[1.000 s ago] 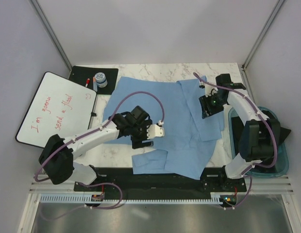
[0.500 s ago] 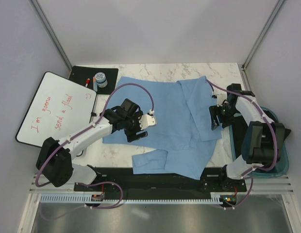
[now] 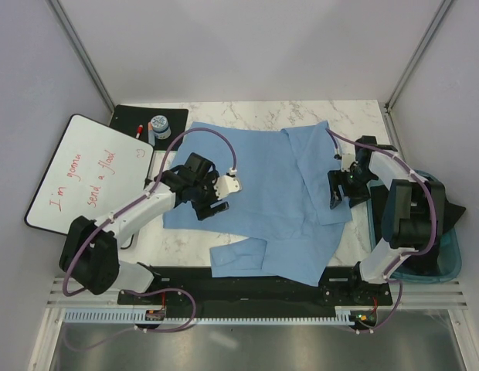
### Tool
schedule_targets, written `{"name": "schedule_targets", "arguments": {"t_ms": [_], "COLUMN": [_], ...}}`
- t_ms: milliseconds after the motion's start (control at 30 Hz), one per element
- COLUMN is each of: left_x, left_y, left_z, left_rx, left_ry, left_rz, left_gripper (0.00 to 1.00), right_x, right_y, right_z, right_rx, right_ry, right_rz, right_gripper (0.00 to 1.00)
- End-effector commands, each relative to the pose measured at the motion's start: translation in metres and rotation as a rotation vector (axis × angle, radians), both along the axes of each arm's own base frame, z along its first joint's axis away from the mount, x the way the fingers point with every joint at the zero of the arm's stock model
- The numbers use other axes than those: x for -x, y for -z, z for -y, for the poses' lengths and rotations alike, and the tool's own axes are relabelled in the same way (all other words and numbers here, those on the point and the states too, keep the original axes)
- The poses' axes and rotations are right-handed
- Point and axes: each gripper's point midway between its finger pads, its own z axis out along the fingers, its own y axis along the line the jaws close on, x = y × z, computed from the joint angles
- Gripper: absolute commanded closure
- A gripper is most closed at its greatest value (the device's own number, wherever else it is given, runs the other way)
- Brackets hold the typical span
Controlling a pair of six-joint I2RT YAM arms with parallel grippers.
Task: Fold and stack the long sleeve shirts
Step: Flatten the shirt out, then fold the shirt
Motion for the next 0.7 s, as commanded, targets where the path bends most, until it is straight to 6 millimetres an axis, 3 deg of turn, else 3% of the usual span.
{"name": "schedule_targets", "arguments": {"t_ms": [0, 167, 267, 433, 533, 567, 667], "left_x": [-0.03, -0.043, -0.047, -0.049, -0.055, -0.059, -0.072], "left_y": [-0.008, -0.01, -0.01, -0.011, -0.009, -0.008, -0.003], "left_z": [-0.011, -0.018, -0.018, -0.016, -0.018, -0.021, -0.033], "left_rx": [0.004, 0.012, 0.021, 0.029, 0.028, 0.029, 0.02], "left_ry": [-0.024, -0.063, -0.069, -0.069, -0.095, -0.114, -0.173], "left_rz": [0.073, 0.076, 0.075, 0.075, 0.076, 0.072, 0.058], "left_gripper": [0.18, 0.18, 0.18, 0.18, 0.18, 0.18, 0.19], "right_x": [-0.016, -0.02, -0.02, -0.019, -0.016, -0.015, -0.019], "right_y": [-0.003, -0.003, -0.003, -0.001, 0.003, 0.001, -0.012], "right_z": [0.004, 0.0, 0.007, 0.008, 0.001, -0.002, -0.008], "right_rx": [0.016, -0.004, 0.035, 0.045, 0.009, -0.013, -0.047], "right_ry": [0.033, 0.043, 0.075, 0.077, 0.075, 0.076, 0.073], "right_rz": [0.035, 0.027, 0.03, 0.026, 0.006, 0.004, 0.029], "right_gripper": [0.22, 0.25, 0.07, 0.1, 0.24, 0.4, 0.49]}}
